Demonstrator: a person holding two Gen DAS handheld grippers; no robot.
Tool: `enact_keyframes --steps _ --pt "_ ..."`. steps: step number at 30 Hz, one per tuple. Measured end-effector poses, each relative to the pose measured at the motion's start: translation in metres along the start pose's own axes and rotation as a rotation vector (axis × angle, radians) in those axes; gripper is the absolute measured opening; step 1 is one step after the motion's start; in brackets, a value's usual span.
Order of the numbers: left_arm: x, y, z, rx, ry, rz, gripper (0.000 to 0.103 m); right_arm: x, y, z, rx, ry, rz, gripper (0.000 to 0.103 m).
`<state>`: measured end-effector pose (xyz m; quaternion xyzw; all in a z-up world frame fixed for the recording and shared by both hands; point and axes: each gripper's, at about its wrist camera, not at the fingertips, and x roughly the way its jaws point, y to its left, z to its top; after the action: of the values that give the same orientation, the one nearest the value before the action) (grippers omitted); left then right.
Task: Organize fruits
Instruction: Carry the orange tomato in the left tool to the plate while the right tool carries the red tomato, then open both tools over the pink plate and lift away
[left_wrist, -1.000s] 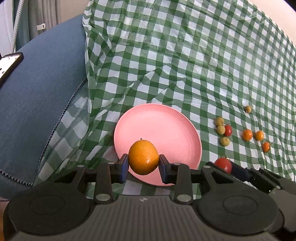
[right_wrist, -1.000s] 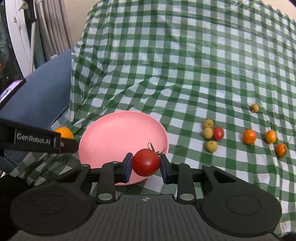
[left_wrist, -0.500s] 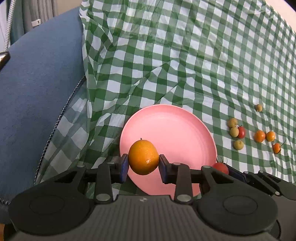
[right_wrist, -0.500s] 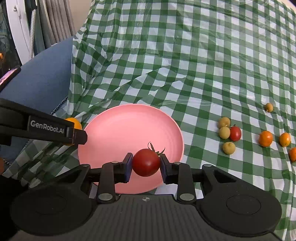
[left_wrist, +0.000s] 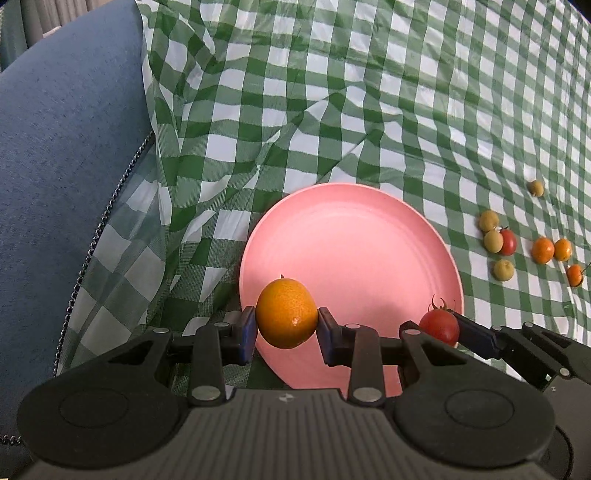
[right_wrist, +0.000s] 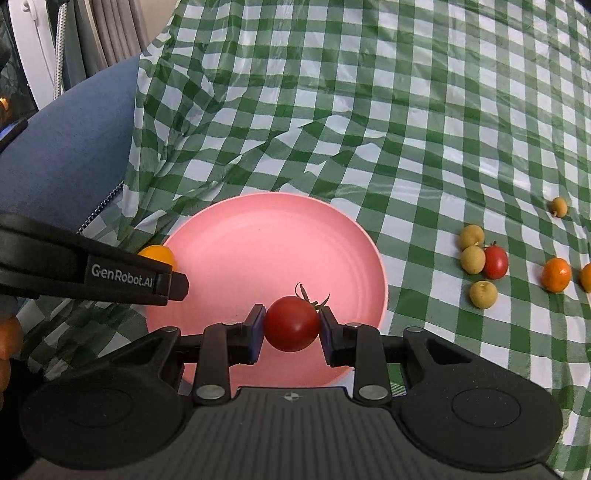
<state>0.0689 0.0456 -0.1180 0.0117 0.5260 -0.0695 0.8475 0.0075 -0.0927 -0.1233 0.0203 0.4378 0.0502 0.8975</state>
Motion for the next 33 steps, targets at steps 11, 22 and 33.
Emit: enact_keyframes --steps 11,22,33 --pt "-0.007 0.001 0.005 0.015 -0.092 0.082 0.102 0.006 0.001 0.01 0.014 -0.011 0.013 0.063" --pt "-0.033 0.002 -0.023 0.038 -0.078 0.137 0.103 -0.039 0.01 -0.012 -0.004 0.01 -0.005 0.098" --pt "-0.097 0.004 -0.078 0.042 -0.132 0.184 0.103 -0.119 0.029 -0.042 -0.132 -0.087 -0.048 0.102"
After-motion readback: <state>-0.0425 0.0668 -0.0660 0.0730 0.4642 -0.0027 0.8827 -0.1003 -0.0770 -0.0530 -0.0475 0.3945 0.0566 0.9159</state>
